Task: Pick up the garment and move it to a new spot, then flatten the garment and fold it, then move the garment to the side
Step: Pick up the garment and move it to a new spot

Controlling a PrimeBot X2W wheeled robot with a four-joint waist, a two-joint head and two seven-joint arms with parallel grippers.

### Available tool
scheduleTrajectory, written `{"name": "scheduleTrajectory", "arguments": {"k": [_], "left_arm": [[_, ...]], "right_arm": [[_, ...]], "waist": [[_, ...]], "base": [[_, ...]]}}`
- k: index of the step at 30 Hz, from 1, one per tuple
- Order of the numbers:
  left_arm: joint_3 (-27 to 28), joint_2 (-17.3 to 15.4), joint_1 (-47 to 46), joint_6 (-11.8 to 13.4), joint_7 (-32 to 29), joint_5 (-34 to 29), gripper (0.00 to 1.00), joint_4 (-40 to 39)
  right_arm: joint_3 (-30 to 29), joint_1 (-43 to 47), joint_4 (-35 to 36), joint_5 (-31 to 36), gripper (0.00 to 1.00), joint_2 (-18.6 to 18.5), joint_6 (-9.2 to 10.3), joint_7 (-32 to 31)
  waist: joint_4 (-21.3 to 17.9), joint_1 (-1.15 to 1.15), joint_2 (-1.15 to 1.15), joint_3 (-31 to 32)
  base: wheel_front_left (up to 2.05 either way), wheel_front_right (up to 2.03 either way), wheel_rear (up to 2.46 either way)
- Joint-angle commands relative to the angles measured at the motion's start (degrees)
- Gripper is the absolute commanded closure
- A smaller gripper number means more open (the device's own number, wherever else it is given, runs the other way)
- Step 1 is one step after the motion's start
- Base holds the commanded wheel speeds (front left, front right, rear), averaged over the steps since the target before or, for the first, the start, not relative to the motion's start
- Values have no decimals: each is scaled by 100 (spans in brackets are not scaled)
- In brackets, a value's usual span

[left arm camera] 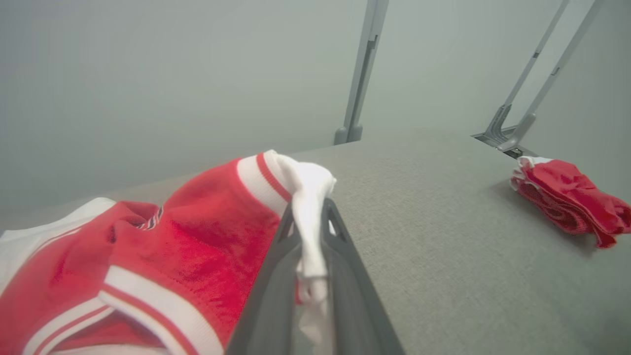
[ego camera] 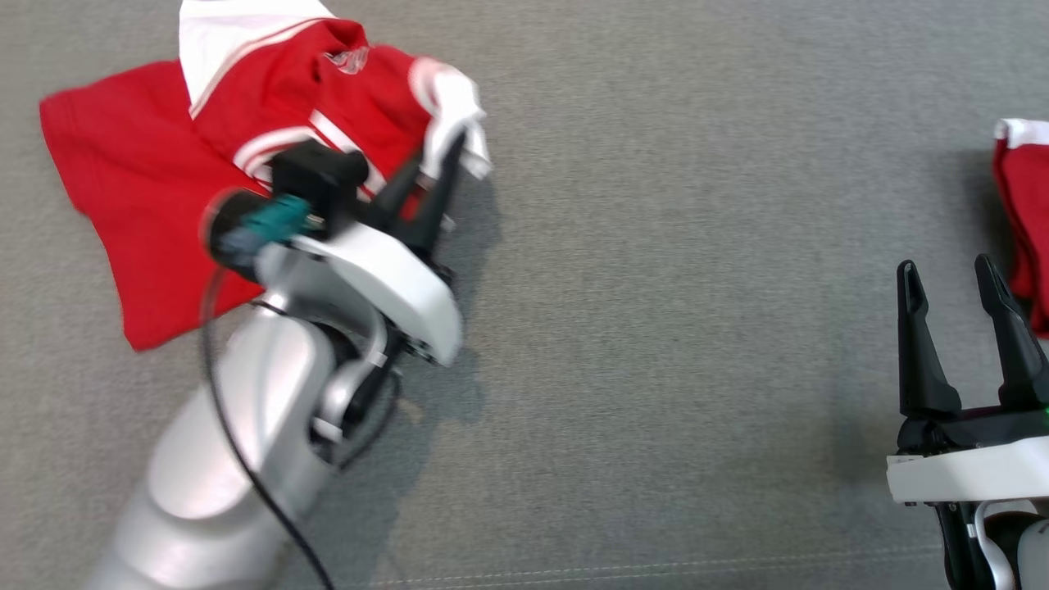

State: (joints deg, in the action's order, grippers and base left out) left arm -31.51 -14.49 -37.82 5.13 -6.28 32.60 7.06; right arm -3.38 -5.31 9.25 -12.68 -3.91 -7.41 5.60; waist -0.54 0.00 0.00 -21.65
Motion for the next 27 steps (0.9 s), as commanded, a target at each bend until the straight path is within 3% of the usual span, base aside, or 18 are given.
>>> {"name": "scheduleTrajectory", "arguments": {"k": [1,6,12,17,21,22,23,27], "left_arm": [[53,-33,-36,0,-72,-36,100,-151],[-629,475,-39,-232,-259,-106,100,206],[-1196,861,-98,-515,-367,-136,100,567],[-1519,1021,-97,-609,-440,-89,100,875],[-1616,1040,-75,-599,-514,-73,100,1159],[-1617,1043,-74,-584,-515,-66,64,1209],[-1633,1047,-80,-599,-505,-61,0,1230],[-1677,1060,-102,-697,-372,-37,0,984]], "right_arm": [[107,-25,80,-78,0,-23,-8,99],[134,-14,-102,-150,0,41,-8,226],[136,10,-297,-250,0,81,-8,362],[217,13,-470,-360,0,97,-8,479],[252,24,-624,-482,0,100,-8,573],[239,27,-651,-500,0,101,-8,593],[226,28,-674,-512,0,101,-8,607],[176,-26,-692,-433,0,102,-8,623]], "waist": [[-294,0,0,20],[-883,0,0,8],[-1442,0,0,-16],[-1878,0,0,-90],[-1962,0,0,-125],[-1938,0,0,-125],[-1899,0,0,-121],[-1619,0,0,-54]], "base": [[0,0,0],[0,0,0],[0,0,0],[0,0,0],[0,0,0],[0,0,0],[0,0,0],[0,0,0]]}}
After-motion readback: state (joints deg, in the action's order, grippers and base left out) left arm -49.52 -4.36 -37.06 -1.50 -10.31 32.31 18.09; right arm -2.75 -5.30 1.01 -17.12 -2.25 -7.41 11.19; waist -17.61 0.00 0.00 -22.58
